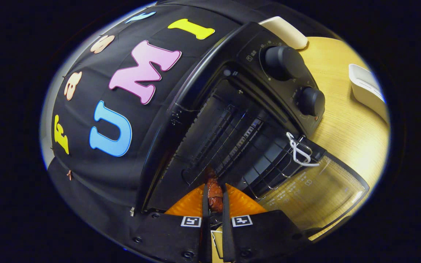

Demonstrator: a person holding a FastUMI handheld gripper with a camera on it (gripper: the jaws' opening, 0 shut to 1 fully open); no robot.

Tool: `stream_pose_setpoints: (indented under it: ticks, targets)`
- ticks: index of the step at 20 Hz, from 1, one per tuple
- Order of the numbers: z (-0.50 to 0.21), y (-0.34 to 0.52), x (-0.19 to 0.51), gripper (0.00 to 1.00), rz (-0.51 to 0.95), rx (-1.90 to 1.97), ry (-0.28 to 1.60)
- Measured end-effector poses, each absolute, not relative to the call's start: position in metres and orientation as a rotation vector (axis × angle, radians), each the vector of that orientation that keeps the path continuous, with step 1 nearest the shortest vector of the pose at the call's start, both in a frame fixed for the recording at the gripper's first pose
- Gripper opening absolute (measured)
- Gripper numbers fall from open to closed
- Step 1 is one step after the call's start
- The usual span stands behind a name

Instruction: Open the toaster oven, put the food inside, and close the toaster oven door.

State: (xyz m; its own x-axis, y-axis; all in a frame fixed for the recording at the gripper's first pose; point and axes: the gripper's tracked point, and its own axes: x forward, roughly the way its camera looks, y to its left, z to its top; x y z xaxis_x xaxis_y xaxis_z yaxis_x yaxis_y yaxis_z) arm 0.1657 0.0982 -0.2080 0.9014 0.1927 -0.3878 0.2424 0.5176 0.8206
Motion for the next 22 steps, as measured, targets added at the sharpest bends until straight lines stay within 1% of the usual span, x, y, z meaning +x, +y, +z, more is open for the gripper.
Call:
stream_pose_setpoints:
  ticks: [4,6,8,11,14,15,17,22]
  targets:
    - [-0.211,0.097,0.16,0.19,-0.043,0.957,0.477]
    - [-0.212,0.094,0.154,0.26,-0.039,0.915,0.488]
    - [-0.213,0.087,0.147,0.27,-0.063,0.849,0.489]
    - [-0.202,0.089,0.143,0.58,-0.022,0.789,0.464]
    - [-0.199,0.08,0.135,0.88,-0.032,0.673,0.456]
    - [-0.198,0.082,0.131,0.97,-0.031,0.66,0.459]
    - [-0.194,0.077,0.121,0.98,-0.035,0.639,0.463]
    - [-0.184,0.069,0.088,0.98,-0.021,0.523,0.497]
